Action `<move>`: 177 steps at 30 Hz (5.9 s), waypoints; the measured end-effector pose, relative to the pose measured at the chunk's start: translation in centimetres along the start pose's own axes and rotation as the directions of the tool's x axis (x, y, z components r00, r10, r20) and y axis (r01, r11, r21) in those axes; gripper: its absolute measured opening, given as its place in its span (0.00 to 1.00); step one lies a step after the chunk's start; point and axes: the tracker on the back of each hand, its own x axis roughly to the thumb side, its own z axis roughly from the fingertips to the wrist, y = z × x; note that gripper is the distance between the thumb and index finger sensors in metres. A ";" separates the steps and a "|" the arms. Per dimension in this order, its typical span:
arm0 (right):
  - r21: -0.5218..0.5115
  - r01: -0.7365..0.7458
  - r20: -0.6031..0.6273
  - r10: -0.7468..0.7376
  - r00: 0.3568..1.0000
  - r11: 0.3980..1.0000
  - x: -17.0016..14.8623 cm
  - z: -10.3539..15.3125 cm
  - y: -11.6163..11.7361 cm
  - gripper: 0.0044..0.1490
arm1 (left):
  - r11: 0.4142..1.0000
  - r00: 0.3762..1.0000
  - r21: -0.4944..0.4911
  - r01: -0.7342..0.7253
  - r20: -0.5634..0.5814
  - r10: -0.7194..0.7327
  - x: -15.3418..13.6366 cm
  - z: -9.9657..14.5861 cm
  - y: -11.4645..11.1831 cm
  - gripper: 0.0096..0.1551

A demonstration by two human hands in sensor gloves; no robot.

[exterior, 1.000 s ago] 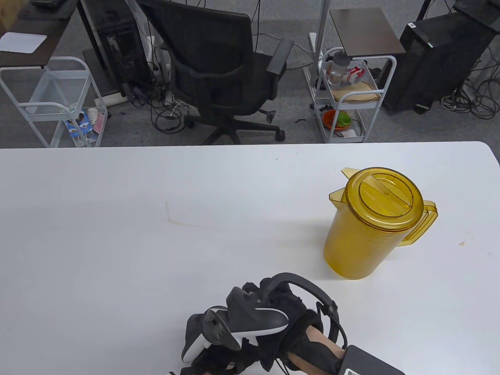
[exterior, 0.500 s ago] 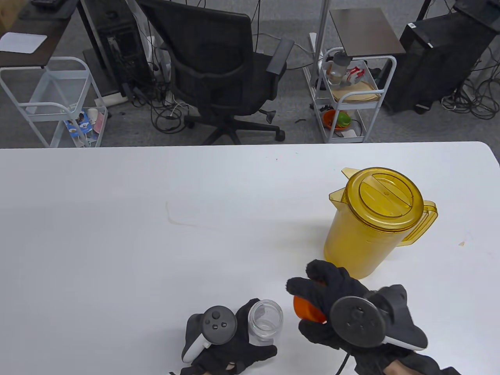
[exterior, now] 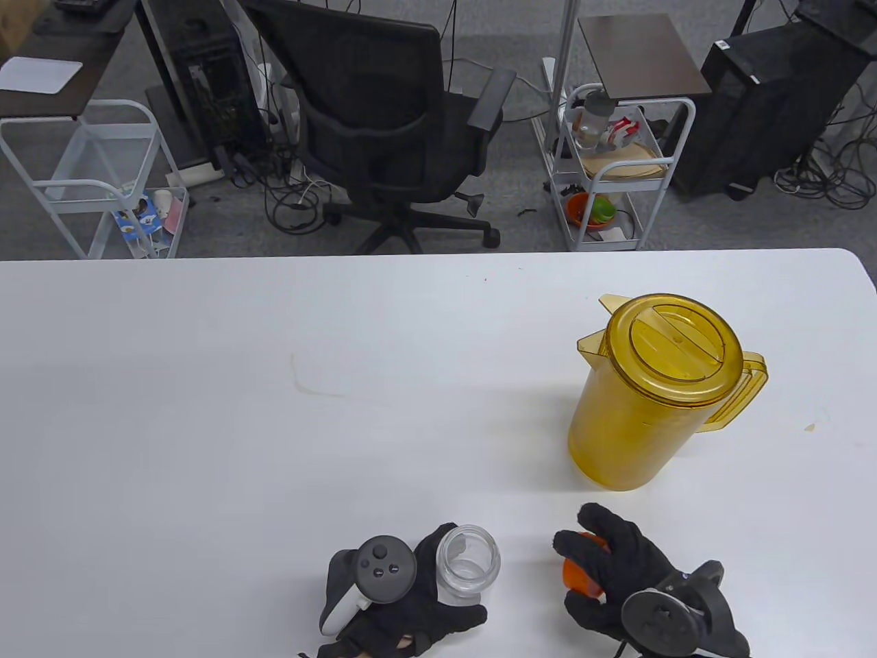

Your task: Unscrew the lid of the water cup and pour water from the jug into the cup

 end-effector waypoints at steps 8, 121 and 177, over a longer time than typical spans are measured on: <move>-0.018 0.026 -0.145 -0.028 0.989 1.000 -0.7 -0.2 3.6 0.44 | 1.000 1.000 0.011 0.007 0.001 -0.007 0.1 0.1 0.0 0.69; -0.628 0.711 0.050 -0.896 0.441 0.315 -14.5 2.1 -7.2 0.22 | 0.997 0.999 -0.071 -0.033 -0.001 0.033 -0.3 -0.1 -0.1 0.70; -0.194 0.377 -0.154 -0.408 0.900 0.906 2.5 2.4 -19.5 0.30 | 0.998 0.981 0.050 0.025 0.192 -0.034 -1.9 4.6 2.3 0.69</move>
